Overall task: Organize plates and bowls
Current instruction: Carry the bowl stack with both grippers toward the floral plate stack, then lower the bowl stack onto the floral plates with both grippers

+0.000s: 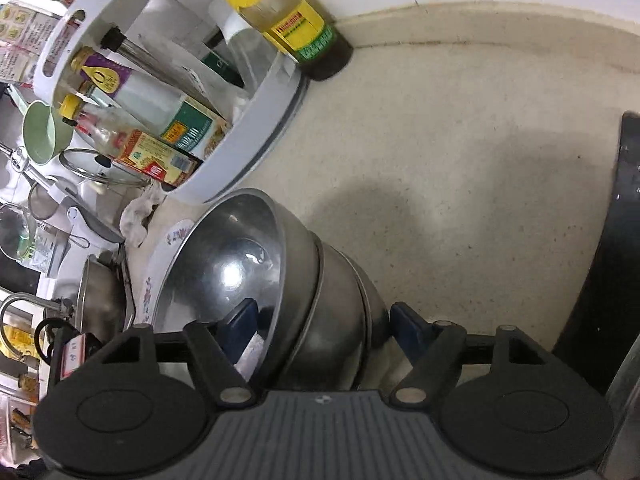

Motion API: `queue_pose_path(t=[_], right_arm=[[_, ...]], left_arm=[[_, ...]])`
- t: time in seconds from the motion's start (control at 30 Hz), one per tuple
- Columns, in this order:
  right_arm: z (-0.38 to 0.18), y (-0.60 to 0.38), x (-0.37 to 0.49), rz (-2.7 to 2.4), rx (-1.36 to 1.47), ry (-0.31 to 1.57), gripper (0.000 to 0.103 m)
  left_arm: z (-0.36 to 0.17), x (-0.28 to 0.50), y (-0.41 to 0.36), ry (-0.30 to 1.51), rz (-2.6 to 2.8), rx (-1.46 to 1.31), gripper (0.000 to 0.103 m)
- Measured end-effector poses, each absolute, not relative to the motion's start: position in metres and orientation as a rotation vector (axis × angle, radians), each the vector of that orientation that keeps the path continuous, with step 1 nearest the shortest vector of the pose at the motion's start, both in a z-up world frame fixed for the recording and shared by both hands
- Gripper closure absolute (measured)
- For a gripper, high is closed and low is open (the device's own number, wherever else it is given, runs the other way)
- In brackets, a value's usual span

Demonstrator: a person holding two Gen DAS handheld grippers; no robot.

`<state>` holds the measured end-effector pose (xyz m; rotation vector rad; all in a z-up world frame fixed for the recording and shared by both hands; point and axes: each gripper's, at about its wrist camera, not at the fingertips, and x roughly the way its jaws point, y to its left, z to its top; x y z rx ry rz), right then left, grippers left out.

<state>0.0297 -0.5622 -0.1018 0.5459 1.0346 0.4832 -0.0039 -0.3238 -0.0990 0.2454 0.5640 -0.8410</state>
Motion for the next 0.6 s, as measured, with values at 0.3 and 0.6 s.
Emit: queue_pose_path(t=[0.3, 0.6], right_arm=[[-0.055, -0.524, 0.019, 0.492, 0.529, 0.948, 0.034], [-0.007, -0.45, 0.009, 0.547, 0.464, 0.879, 0.034]], left_arm=[[-0.058, -0.032, -0.279, 0.491, -0.791, 0.262, 0.0], [-0.021, -0.064, -0.202, 0.433, -0.702, 0.256, 0.0]])
